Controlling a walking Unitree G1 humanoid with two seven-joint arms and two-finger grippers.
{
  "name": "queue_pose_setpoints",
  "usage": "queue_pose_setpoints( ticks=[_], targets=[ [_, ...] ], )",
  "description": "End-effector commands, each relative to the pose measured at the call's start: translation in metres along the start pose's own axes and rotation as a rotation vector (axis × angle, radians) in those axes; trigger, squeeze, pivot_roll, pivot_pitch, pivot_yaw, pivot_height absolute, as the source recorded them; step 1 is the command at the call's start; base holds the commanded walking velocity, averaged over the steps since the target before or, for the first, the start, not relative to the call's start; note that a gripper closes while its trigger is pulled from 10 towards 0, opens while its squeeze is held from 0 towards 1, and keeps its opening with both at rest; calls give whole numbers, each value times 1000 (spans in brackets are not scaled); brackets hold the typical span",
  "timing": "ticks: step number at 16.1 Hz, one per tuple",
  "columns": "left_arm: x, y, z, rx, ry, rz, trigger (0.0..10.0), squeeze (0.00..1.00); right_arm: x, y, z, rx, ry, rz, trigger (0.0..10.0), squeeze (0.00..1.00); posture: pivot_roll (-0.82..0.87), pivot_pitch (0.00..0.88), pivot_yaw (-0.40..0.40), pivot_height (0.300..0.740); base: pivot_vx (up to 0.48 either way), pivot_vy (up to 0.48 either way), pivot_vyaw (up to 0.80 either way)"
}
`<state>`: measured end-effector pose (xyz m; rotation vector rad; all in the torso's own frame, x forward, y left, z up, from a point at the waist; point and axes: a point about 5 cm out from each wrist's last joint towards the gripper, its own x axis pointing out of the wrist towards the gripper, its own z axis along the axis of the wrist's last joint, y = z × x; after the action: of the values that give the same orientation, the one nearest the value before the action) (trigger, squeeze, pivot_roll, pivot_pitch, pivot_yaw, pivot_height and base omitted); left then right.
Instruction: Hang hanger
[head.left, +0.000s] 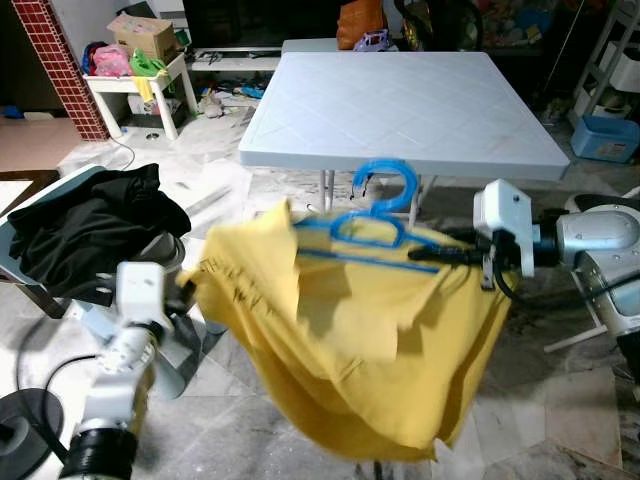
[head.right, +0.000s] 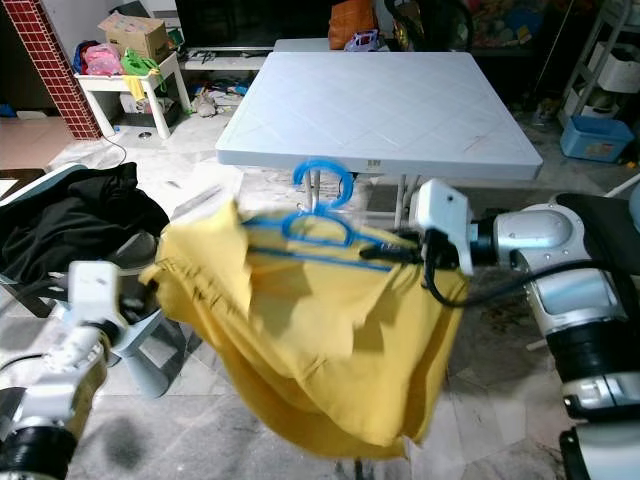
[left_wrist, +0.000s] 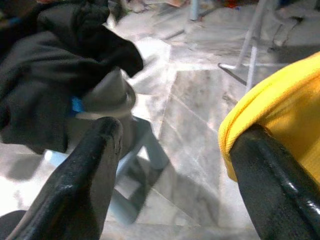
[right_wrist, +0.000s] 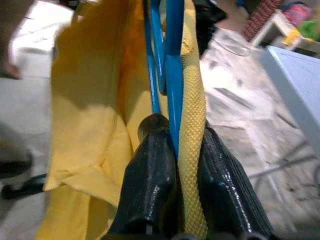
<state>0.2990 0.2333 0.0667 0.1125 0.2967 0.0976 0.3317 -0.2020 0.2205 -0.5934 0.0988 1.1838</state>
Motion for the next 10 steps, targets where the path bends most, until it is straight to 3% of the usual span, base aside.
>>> queue_pose_setpoints(
  ticks=[1, 2, 3, 4, 5, 6, 7, 8, 9, 10],
  targets=[
    [-4, 13, 5, -25, -67, 77, 10000, 1000, -10, -16, 19, -56, -67, -124, 10000, 0, -32, 0, 21, 740, 0, 0, 0],
    [-5, 23, 23, -59, -185, 166, 10000, 1000, -7, -14, 18, -55, -66, -117, 10000, 0, -30, 0, 20, 740, 0, 0, 0],
    [-8, 32, 41, 88, -289, 256, 10000, 1000, -5, -13, 16, -59, -59, -125, 10000, 0, -22, 0, 17, 740, 0, 0, 0],
    [-10, 30, 52, -28, -361, 221, 10000, 1000, -2, -13, 15, -58, -53, -129, 10000, 0, -22, 0, 17, 740, 0, 0, 0],
    [-13, 31, 65, 47, -424, 241, 10000, 1000, 2, -16, 13, -67, -38, -175, 10000, 0, -20, 0, 19, 740, 0, 0, 0],
    [-12, 28, 66, 0, -413, 205, 10000, 1000, 5, -19, 12, -72, -27, -209, 10000, 0, -21, 0, 19, 740, 0, 0, 0],
    [-12, 18, 70, 70, -445, 142, 10000, 1000, 10, -26, 11, -69, -17, -303, 10000, 0, -17, 0, 19, 740, 0, 0, 0],
    [-10, 4, 64, -54, -401, 27, 10000, 1000, 13, -27, 11, -70, -12, -327, 10000, 0, -18, 0, 20, 740, 0, 0, 0],
    [-9, -6, 58, -97, -357, -50, 10000, 1000, 14, -27, 11, -82, -7, -338, 10000, 0, -18, 0, 20, 740, 0, 0, 0],
    [-7, -12, 40, -73, -256, -57, 10000, 1000, 18, -27, 12, -98, 1, -352, 10000, 0, -18, 0, 22, 740, 0, 0, 0]
  ],
)
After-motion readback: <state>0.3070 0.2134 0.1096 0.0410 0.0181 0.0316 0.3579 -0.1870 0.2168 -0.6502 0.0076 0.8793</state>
